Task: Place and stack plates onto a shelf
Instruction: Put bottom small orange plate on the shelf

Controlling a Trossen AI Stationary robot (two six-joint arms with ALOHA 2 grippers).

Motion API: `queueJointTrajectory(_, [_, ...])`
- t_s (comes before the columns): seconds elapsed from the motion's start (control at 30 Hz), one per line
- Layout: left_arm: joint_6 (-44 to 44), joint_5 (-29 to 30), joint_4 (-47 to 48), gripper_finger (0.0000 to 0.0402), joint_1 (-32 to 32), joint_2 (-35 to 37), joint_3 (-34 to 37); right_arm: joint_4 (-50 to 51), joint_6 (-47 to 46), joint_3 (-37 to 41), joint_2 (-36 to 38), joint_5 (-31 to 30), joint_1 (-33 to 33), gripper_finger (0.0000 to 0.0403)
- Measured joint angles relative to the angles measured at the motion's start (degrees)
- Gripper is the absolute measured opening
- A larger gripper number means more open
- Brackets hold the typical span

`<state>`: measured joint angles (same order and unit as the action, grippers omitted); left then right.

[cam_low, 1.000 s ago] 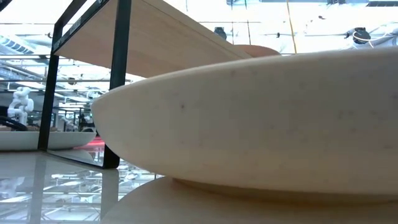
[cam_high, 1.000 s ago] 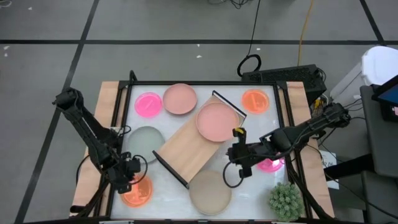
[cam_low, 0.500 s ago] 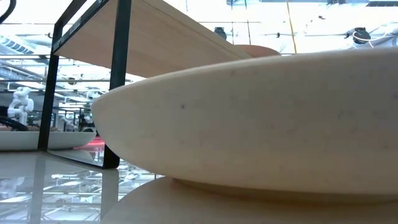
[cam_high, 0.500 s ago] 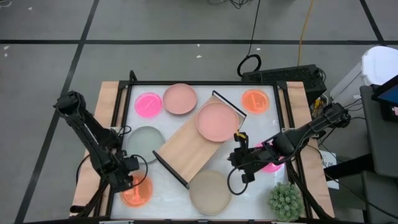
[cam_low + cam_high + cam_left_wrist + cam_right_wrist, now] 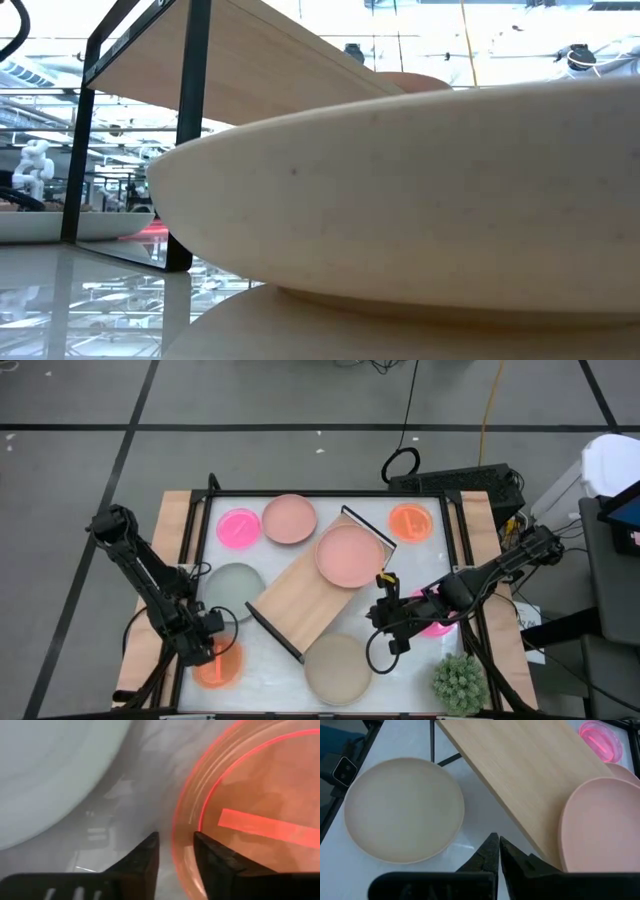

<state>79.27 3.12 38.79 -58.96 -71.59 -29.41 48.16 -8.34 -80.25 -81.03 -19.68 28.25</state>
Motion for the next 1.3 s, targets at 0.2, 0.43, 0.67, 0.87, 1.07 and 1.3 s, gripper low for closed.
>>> queueJointTrajectory(0.2, [0.2,-0.4,-1.0,0.0068,0.0,0.8,0.1,-0.4,0.0,0.0,0.0,0.0,0.0,0.0000])
queueJointTrajectory(0.43, [0.3,-1.1,-3.8,0.0027,0.1,2.6,0.1,-0.3,0.0,0.0,0.0,0.0,0.0,0.0000])
queueJointTrajectory(0.67, [0.7,-0.6,-3.5,0.0004,0.1,3.4,0.1,-0.3,0.0,0.0,0.0,0.0,0.0,0.0000])
queueJointTrajectory(0.87, [-0.4,-0.7,-2.5,0.0003,0.5,3.4,-1.3,-0.3,0.0,0.0,0.0,0.0,0.0,0.0000])
queueJointTrajectory(1.07, [-6.0,0.1,0.2,0.0002,2.1,3.4,-8.1,-0.3,0.2,0.0,0.0,0.0,0.0,0.0000])
queueJointTrajectory(1.3, [-15.7,3.0,3.2,0.0001,6.7,3.5,-15.8,-0.3,0.2,0.0,0.0,0.0,0.0,0.0000])
